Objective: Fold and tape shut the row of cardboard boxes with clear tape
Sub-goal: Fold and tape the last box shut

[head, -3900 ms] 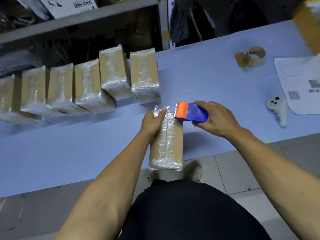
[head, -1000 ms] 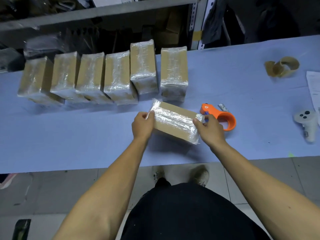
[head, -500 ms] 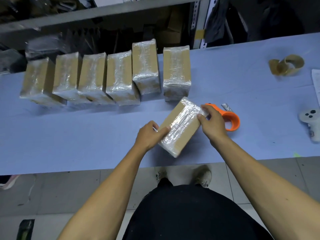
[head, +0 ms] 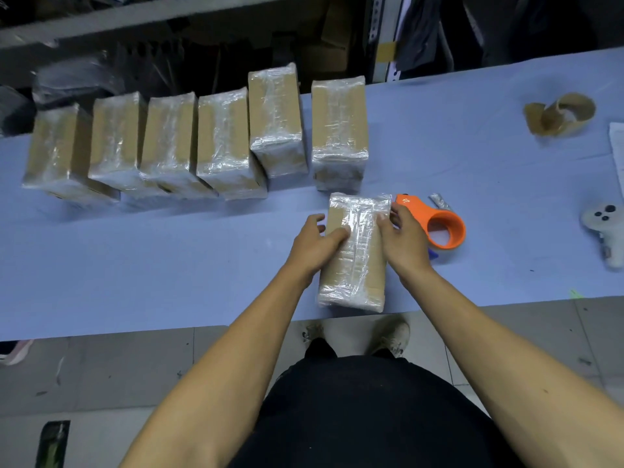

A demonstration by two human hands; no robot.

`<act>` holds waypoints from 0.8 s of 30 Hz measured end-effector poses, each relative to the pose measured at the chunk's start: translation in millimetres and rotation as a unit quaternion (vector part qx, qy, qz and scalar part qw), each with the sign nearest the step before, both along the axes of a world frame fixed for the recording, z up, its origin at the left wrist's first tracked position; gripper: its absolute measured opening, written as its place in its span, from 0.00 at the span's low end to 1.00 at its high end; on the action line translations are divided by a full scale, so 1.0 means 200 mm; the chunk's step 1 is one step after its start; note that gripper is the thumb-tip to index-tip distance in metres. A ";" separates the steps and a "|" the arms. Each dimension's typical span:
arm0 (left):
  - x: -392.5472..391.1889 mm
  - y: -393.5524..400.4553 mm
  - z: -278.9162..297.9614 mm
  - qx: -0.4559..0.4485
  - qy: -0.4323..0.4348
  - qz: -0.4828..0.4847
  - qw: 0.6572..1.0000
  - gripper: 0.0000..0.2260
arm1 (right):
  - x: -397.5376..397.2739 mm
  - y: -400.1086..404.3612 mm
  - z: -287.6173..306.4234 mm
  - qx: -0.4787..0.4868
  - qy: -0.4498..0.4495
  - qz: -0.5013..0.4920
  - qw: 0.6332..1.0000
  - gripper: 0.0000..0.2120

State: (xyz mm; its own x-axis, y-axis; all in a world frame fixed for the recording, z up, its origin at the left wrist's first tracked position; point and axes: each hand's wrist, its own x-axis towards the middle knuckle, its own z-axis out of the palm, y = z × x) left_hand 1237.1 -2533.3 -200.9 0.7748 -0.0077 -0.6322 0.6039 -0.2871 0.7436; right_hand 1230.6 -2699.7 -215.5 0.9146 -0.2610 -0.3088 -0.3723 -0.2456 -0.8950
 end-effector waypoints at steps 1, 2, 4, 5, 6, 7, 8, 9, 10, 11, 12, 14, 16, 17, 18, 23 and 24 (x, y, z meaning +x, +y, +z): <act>0.03 -0.03 0.00 -0.017 -0.018 0.025 0.999 0.27 | 0.01 -0.01 0.00 -0.013 0.002 0.033 0.999 0.15; 0.04 -0.05 -0.02 -0.036 -0.030 0.038 0.998 0.27 | 0.02 -0.04 0.00 -0.035 0.008 0.057 0.998 0.14; 0.04 -0.07 -0.05 -0.068 -0.034 0.036 0.996 0.26 | 0.03 -0.12 -0.01 -0.110 0.018 0.050 0.992 0.13; 0.03 -0.07 -0.07 -0.072 -0.034 0.033 0.996 0.26 | 0.04 -0.18 -0.03 -0.167 0.019 0.037 0.985 0.13; 0.02 -0.07 -0.08 -0.072 -0.036 0.032 0.996 0.27 | 0.04 -0.24 -0.05 -0.223 0.033 0.039 0.973 0.15; 0.02 -0.06 -0.09 -0.075 -0.039 0.033 0.996 0.27 | 0.04 -0.28 -0.07 -0.267 0.065 0.058 0.960 0.19; 0.02 -0.06 -0.10 -0.078 -0.044 0.034 0.995 0.28 | 0.03 -0.31 -0.09 -0.288 0.105 0.083 0.948 0.23; 0.02 -0.06 -0.10 -0.076 -0.050 0.030 0.995 0.31 | 0.02 -0.32 -0.11 -0.293 0.132 0.105 0.941 0.26; 0.03 -0.06 -0.10 -0.067 -0.055 0.021 0.996 0.34 | 0.02 -0.32 -0.12 -0.292 0.137 0.117 0.939 0.27; 0.02 -0.06 -0.10 -0.060 -0.060 0.012 0.996 0.37 | 0.01 -0.32 -0.13 -0.292 0.125 0.121 0.941 0.27; 0.02 -0.06 -0.10 -0.060 -0.066 0.008 0.996 0.38 | 0.01 -0.32 -0.12 -0.293 0.103 0.120 0.943 0.26; 0.02 -0.05 -0.11 -0.073 -0.072 0.019 0.995 0.36 | 0.01 -0.32 -0.09 -0.307 0.060 0.114 0.943 0.24; 0.03 -0.05 -0.11 -0.076 -0.062 0.041 0.994 0.31 | 0.01 -0.33 -0.04 -0.306 0.037 0.090 0.947 0.21; 0.04 -0.05 -0.10 -0.072 -0.052 0.046 0.995 0.30 | 0.01 -0.33 -0.01 -0.286 0.038 0.068 0.955 0.22; 0.05 -0.04 -0.08 -0.069 -0.039 0.046 0.996 0.29 | 0.02 -0.34 0.02 -0.259 0.037 0.044 0.964 0.21; 0.13 -0.06 0.01 0.058 -0.021 -0.029 0.998 0.35 | 0.03 -0.36 0.18 -0.280 -0.022 0.060 0.958 0.26; 0.14 -0.07 0.04 0.104 -0.040 -0.051 0.992 0.35 | 0.04 -0.36 0.21 -0.300 -0.044 0.064 0.951 0.26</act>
